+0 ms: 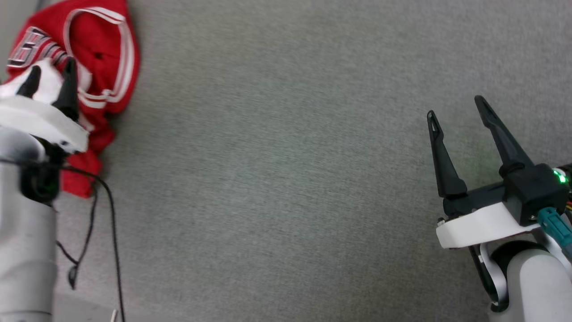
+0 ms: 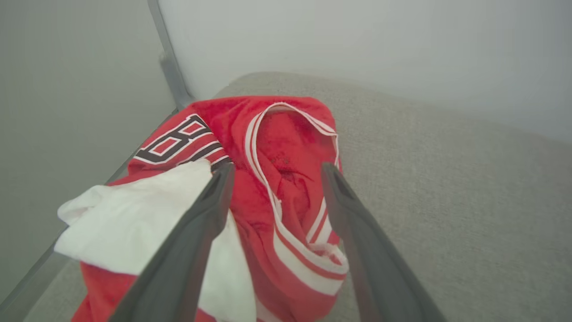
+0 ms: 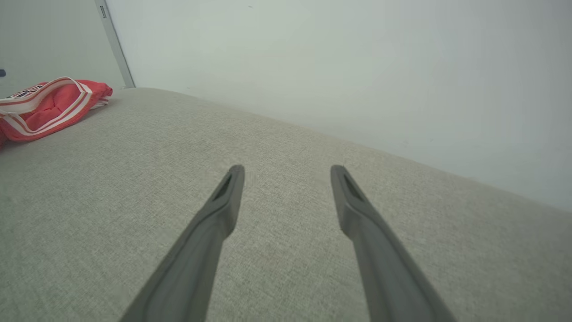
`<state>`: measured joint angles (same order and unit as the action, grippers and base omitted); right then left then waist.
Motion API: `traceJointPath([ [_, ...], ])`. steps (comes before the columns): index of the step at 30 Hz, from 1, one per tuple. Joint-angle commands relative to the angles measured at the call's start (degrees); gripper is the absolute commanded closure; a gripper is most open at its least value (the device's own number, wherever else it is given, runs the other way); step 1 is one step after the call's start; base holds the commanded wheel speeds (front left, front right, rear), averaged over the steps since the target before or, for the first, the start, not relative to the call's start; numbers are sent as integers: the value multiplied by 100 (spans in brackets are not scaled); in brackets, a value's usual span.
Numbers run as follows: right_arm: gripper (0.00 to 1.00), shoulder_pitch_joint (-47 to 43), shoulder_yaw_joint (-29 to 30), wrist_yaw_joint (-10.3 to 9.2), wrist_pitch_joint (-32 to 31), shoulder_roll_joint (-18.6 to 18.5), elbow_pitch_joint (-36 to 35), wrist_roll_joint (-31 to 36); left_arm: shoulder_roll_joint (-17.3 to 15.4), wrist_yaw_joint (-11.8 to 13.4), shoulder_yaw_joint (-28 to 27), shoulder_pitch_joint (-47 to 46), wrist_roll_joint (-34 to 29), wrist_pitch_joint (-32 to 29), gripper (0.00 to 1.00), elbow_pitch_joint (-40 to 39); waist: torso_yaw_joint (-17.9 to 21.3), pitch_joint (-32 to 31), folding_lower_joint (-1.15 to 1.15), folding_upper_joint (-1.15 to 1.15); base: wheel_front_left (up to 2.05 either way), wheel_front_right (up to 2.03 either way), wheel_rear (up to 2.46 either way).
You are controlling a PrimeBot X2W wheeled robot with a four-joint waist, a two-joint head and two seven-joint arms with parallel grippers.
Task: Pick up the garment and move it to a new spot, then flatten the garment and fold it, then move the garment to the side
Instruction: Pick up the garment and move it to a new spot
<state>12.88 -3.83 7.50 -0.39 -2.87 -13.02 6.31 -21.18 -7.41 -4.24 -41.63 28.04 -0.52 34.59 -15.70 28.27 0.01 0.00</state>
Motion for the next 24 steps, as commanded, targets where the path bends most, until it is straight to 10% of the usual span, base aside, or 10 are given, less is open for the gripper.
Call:
traceJointPath([
  [1, 0, 103, -20, -2, 13, -1, -36, 26, -112, -9, 53, -109, 102, -161, 0, 85, 262, 291, -1, 0, 0, 0, 0],
  [9, 0, 262, -56, -2, 119, -1, -78, -66, -1080, -9, 513, -695, 1138, -2057, 0, 1055, 559, 646, -1, 0, 0, 0, 0],
  [17, 0, 323, 7, -2, 164, -1, -52, -106, -1129, 3, 1001, -600, 1772, -3777, 0, 1871, 616, 798, -1, 0, 0, 0, 0],
  [19, 0, 341, 12, -2, 154, -1, -45, -113, -1121, 1, 1065, -614, 1835, -3750, 83, 1891, 608, 807, -1, 0, 0, 0, 0],
  [20, 0, 358, 7, -2, 148, -1, -39, -115, -1127, 1, 1088, -622, 1857, -3650, 100, 1866, 605, 799, -1, 0, 0, 0, 0],
  [24, 0, 354, 4, -2, 158, -1, 6, -124, -1163, -6, 1189, -666, 1795, -2917, 100, 1695, 581, 665, -1, 0, 0, 0, 0],
])
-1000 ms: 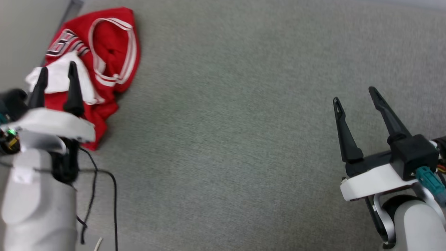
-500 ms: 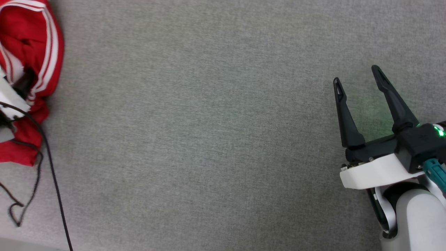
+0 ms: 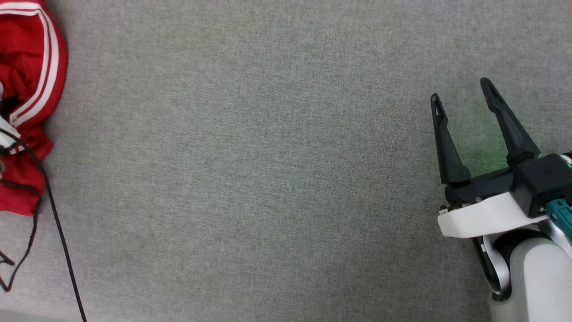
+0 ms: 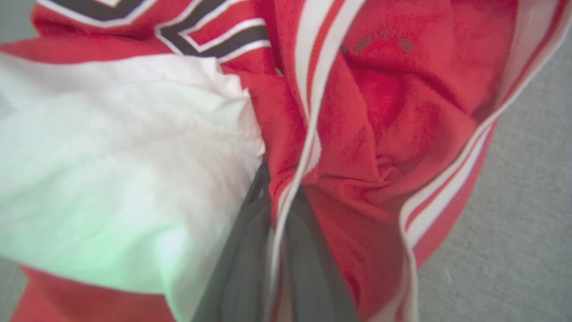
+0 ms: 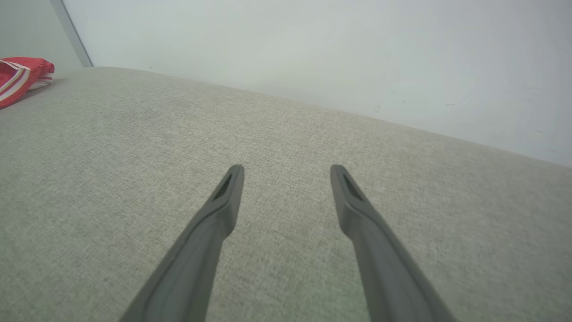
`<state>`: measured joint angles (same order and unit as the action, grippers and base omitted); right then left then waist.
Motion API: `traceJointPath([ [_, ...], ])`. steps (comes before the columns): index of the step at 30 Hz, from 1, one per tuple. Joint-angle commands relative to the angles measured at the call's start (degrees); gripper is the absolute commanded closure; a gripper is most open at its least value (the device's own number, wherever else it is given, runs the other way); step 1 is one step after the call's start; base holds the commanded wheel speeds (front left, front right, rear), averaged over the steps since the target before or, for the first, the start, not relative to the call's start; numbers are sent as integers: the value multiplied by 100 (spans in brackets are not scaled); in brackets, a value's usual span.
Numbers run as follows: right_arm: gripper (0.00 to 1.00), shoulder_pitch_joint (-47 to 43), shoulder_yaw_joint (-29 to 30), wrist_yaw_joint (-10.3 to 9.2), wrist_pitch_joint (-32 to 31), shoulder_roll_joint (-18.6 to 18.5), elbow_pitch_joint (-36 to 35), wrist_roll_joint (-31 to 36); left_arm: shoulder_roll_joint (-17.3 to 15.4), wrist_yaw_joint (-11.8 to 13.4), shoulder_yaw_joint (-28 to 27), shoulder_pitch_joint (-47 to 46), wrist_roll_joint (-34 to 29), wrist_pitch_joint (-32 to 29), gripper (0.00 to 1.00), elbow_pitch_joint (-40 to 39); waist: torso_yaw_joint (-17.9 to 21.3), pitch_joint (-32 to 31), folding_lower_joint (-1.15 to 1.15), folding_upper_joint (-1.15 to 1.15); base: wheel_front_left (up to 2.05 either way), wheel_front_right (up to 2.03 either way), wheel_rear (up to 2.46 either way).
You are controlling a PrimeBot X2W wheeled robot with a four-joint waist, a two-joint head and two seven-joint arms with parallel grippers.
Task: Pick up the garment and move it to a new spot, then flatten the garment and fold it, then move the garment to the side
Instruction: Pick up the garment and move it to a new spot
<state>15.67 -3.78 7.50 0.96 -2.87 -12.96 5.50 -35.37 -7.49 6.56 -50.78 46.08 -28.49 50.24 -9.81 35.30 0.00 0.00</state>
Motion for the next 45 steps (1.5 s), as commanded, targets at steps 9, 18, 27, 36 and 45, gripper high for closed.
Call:
traceJointPath([
  [9, 0, -159, 139, -2, 205, -1, 232, -260, 276, 35, 179, 362, -404, 2584, 100, -118, -106, -834, 0, 0, 0, 0, 0],
  [18, 0, -510, 345, -2, 316, -1, 450, -613, 584, 370, 367, 803, -946, 4130, 100, -561, 19, -1696, 0, 0, 0, 0, 0],
  [27, 0, -946, 599, -2, 371, 0, 580, -838, 917, 749, 477, 1640, -1364, 4363, 100, -1983, 500, -2375, 0, 0, 0, 0, 0],
  [36, 0, -1336, 782, -2, 331, 0, 531, -948, 1246, 916, 1066, 2378, -1572, 3971, 100, -3580, 1226, -2717, 0, 0, 0, 0, 0],
  [45, 0, -1432, 809, -2, 356, 2, 381, -1072, 2043, 487, 2448, 2273, -1843, 3337, 100, -4465, 1808, -2457, 0, 0, 0, 0, 0],
])
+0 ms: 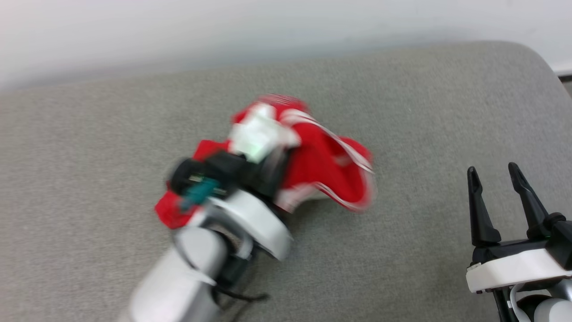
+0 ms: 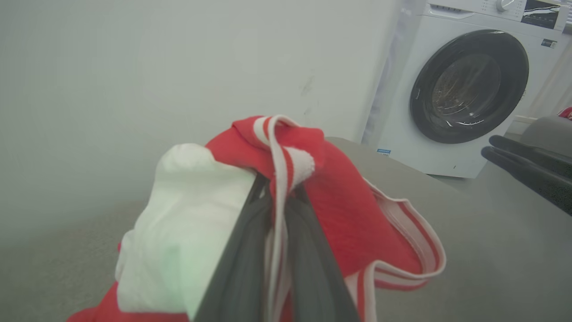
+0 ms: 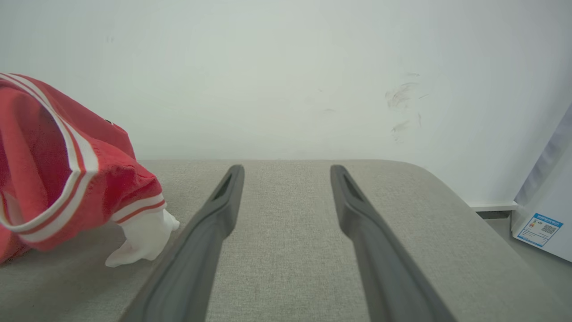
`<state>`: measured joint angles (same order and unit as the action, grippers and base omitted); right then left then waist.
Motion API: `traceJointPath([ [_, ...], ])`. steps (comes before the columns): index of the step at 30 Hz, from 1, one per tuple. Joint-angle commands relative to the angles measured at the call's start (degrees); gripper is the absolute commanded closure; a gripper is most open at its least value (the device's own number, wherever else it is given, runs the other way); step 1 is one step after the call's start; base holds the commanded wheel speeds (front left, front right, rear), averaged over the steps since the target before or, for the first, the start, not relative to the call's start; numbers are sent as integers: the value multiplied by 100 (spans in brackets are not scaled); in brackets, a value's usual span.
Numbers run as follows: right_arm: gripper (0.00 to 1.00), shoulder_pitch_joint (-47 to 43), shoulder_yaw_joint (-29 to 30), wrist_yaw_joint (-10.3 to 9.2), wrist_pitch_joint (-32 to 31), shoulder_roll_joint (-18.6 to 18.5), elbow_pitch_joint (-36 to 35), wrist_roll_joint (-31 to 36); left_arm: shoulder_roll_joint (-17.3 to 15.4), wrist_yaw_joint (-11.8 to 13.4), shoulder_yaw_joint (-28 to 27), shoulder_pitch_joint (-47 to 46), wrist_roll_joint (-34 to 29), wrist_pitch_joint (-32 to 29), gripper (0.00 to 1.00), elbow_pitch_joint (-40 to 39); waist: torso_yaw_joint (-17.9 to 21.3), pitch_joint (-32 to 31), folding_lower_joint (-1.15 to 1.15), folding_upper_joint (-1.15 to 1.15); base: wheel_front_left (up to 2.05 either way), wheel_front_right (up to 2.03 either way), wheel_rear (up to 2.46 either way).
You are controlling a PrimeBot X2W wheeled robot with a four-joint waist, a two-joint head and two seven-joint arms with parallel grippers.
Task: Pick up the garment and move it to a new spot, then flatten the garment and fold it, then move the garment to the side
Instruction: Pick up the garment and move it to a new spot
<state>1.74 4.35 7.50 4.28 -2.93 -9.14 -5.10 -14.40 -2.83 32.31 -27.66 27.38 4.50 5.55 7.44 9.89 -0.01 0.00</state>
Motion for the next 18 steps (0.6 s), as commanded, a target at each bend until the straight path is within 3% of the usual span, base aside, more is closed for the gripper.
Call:
traceJointPath([
  [1, 0, -41, -1, -2, 37, 8, -16, -36, 29, -41, 87, -38, -39, -33, 100, -10, 127, 150, 1, 0, 0, 0, 0],
  [7, 0, 49, -21, -2, 144, 7, -23, -151, 311, -320, 1167, 118, -293, -324, 100, 144, 283, 584, 1, 0, 0, 0, 0],
  [14, 0, 178, -24, -2, 283, 7, 92, -165, 142, -434, 1961, 252, -363, -480, 100, 563, 209, 847, 1, 0, 0, 0, 0],
  [15, 0, 193, -32, -2, 289, 7, 108, -150, 117, -444, 2026, 253, -360, -485, 83, 599, 189, 849, 1, 0, 0, 0, 0],
  [16, 0, 209, -41, -2, 291, 7, 126, -142, 104, -450, 2084, 249, -334, -483, 53, 634, 162, 839, 1, 0, 0, 0, 0],
  [17, 0, 217, -40, -2, 298, 7, 149, -129, 103, -453, 2145, 248, -305, -489, 0, 666, 128, 816, 1, 0, 0, 0, 0],
  [18, 0, 229, -37, -2, 300, 6, 168, -128, 104, -458, 2195, 233, -293, -465, 0, 668, 89, 787, 1, 0, 0, 0, 0],
])
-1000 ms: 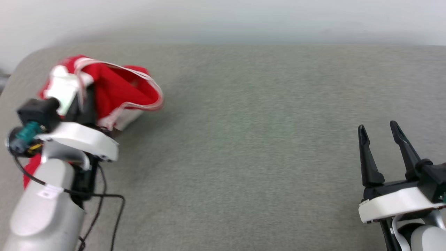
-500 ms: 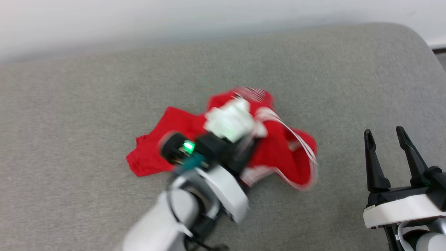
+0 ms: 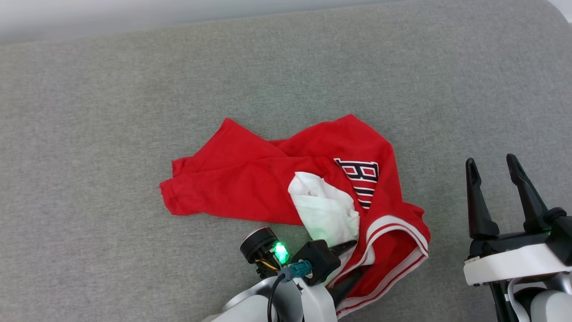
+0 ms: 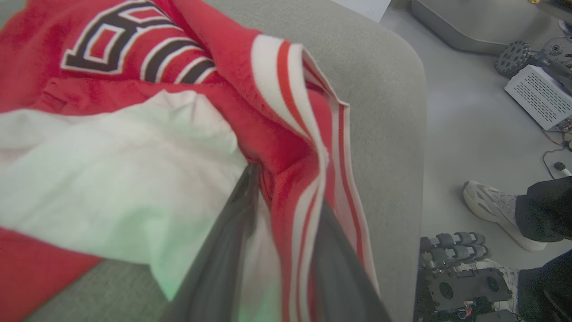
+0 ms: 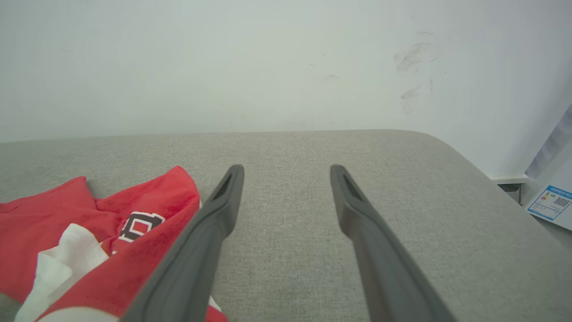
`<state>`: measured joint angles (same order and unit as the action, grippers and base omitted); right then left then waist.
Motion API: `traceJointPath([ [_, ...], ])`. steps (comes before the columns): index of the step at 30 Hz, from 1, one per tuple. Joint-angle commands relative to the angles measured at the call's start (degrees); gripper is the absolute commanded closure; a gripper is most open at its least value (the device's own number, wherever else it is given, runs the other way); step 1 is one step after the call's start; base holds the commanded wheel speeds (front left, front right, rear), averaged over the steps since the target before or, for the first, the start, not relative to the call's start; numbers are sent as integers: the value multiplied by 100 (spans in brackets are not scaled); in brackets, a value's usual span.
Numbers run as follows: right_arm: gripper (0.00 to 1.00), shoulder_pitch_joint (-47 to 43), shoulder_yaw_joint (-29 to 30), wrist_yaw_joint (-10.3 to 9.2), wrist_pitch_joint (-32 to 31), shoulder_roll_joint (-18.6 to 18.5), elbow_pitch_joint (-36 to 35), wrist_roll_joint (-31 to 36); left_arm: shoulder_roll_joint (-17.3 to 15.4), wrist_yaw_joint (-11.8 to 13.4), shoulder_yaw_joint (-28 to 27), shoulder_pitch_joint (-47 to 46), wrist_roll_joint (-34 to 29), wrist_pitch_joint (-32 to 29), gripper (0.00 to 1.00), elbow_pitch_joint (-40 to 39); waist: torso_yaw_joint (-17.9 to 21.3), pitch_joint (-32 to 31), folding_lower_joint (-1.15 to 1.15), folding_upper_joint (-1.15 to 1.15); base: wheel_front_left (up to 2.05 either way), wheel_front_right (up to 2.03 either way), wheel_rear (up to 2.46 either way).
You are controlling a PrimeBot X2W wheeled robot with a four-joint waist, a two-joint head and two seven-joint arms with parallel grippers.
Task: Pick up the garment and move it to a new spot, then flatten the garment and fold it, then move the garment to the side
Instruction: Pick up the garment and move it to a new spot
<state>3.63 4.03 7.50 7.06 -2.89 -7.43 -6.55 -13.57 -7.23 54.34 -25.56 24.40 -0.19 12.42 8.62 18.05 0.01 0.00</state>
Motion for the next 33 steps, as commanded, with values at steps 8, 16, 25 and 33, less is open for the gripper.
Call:
traceJointPath([
  [8, 0, -14, 5, -2, -107, 3, 51, 140, 108, 94, -95, -51, -47, 752, 0, -201, -383, -502, -1, 0, 0, 0, 0],
  [16, 0, -186, 21, -2, -305, 3, 10, 191, 106, 750, -859, 224, 240, 1329, 0, -258, -685, -984, -1, 0, 0, 0, 0],
  [25, 0, -400, 21, -2, -390, 3, 14, 107, -181, 1421, -1959, 588, 555, 1514, 0, -323, -870, -1221, -1, 0, 0, 0, 0],
  [33, 0, -614, 57, -2, -409, 3, 83, 20, -624, 1901, -2828, 1155, 489, 1547, 0, -417, -961, -1490, -1, 0, 0, 0, 0],
])
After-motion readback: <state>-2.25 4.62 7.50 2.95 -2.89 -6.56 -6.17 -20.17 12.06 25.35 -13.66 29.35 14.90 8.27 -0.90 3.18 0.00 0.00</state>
